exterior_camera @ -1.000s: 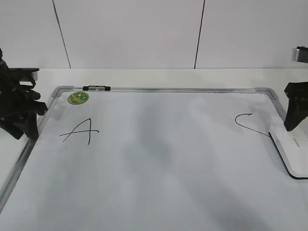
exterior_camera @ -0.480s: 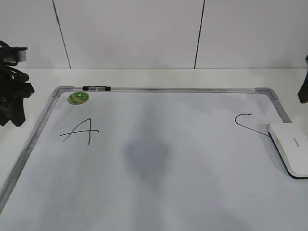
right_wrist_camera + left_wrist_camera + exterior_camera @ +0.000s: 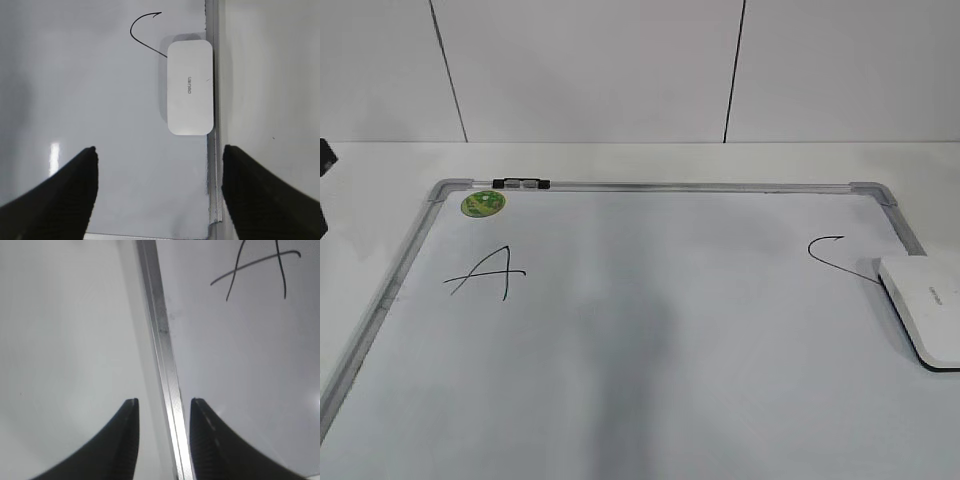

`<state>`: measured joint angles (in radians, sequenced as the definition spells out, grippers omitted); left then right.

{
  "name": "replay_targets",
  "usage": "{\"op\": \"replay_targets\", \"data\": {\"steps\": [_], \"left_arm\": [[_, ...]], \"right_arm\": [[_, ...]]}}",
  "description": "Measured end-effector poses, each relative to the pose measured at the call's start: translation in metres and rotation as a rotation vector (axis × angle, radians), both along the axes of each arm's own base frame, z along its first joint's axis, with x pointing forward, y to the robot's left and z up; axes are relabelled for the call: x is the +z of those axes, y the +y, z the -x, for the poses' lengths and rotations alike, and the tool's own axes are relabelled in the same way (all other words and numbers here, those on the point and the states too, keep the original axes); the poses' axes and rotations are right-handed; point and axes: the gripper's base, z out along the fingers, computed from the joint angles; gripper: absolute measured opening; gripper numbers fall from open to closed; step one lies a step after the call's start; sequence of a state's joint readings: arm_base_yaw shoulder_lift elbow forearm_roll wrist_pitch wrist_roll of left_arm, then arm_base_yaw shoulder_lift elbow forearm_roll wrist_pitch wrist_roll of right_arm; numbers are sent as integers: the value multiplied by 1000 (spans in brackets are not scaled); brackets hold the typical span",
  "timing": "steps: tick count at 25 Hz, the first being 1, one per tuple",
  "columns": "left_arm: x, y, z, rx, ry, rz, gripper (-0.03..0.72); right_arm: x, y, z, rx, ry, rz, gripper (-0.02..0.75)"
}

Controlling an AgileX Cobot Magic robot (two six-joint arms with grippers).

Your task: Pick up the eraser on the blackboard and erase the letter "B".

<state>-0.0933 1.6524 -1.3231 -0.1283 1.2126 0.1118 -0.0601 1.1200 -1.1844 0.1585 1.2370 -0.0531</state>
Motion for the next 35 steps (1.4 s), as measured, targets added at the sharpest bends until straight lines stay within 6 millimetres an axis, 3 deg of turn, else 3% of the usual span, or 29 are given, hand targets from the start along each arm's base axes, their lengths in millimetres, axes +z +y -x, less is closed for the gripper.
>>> {"op": "replay_targets", "data": {"steps": [5,10,17,22,28,35], "left_arm": [[25,4,40,-1,-63,8,255],[60,3,74,6,-186,60,254],[81,6,131,3,-303,97,253],[76,10,179,2,-368,116,253],[56,16,242,1,-499,123,253],[20,23,302,-4,-671,129,253]], "right_arm": [[0,5,58,-21,-77,-30,592],[-18,10,111,-23,-145,-47,589],[-49,13,174,-22,-290,-28,585],[-74,9,201,-41,-371,34,585],[-97,8,214,-43,-412,65,585],[-102,5,220,-31,-453,115,585]]}}
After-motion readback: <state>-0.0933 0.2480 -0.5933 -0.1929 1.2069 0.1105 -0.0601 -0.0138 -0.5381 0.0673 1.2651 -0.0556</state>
